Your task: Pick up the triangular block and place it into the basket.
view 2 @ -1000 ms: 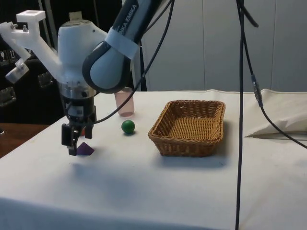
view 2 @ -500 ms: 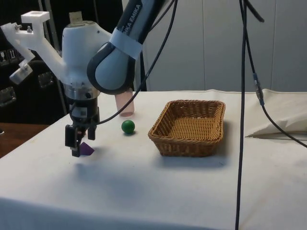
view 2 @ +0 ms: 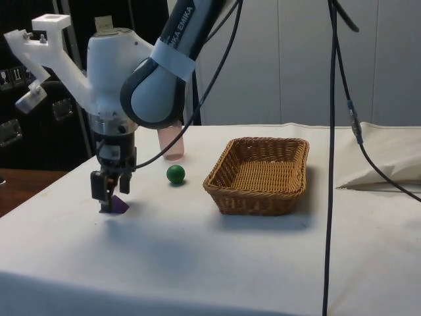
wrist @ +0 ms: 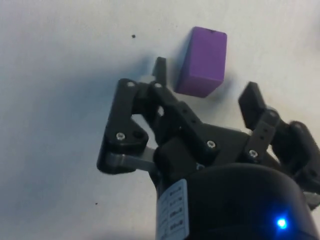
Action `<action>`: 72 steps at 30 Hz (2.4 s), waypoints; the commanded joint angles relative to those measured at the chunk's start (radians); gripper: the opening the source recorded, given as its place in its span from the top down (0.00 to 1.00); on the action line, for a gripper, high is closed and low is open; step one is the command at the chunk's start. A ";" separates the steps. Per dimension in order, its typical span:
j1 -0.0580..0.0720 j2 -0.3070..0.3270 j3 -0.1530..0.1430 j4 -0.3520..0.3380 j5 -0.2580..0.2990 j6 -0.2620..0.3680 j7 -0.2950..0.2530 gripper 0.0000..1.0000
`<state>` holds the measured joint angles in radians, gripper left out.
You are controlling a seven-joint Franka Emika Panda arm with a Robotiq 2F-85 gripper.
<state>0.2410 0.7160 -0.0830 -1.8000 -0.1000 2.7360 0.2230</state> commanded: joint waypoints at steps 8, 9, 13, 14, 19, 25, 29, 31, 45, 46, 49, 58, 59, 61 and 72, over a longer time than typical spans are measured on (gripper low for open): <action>-0.005 0.000 0.004 -0.003 0.005 0.013 -0.003 0.55; -0.005 0.000 0.004 -0.003 0.005 0.013 -0.003 0.59; -0.005 0.000 0.004 -0.003 0.005 0.013 -0.002 0.67; -0.005 0.000 0.004 -0.003 0.005 0.013 -0.002 0.67; 0.002 -0.046 0.000 -0.029 0.002 -0.007 0.001 0.67; 0.008 -0.100 -0.002 -0.063 0.000 -0.025 0.002 0.67; 0.010 -0.135 -0.002 -0.081 -0.001 -0.041 0.002 0.67; 0.012 -0.154 -0.002 -0.089 -0.002 -0.051 0.002 0.67; 0.018 -0.298 -0.001 -0.179 -0.006 -0.104 0.003 0.67; 0.019 -0.311 0.000 -0.187 -0.006 -0.109 0.003 0.67; 0.015 -0.339 0.006 -0.203 -0.002 -0.123 -0.001 0.67; 0.018 -0.452 0.010 -0.297 -0.007 -0.149 0.002 0.67; 0.018 -0.463 0.010 -0.308 -0.007 -0.148 0.001 0.67; 0.017 -0.485 0.011 -0.334 -0.006 -0.145 -0.002 0.67; 0.017 -0.598 0.015 -0.459 -0.001 -0.160 -0.016 0.67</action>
<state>0.2570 0.1330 -0.0700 -2.2440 -0.1020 2.5850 0.2090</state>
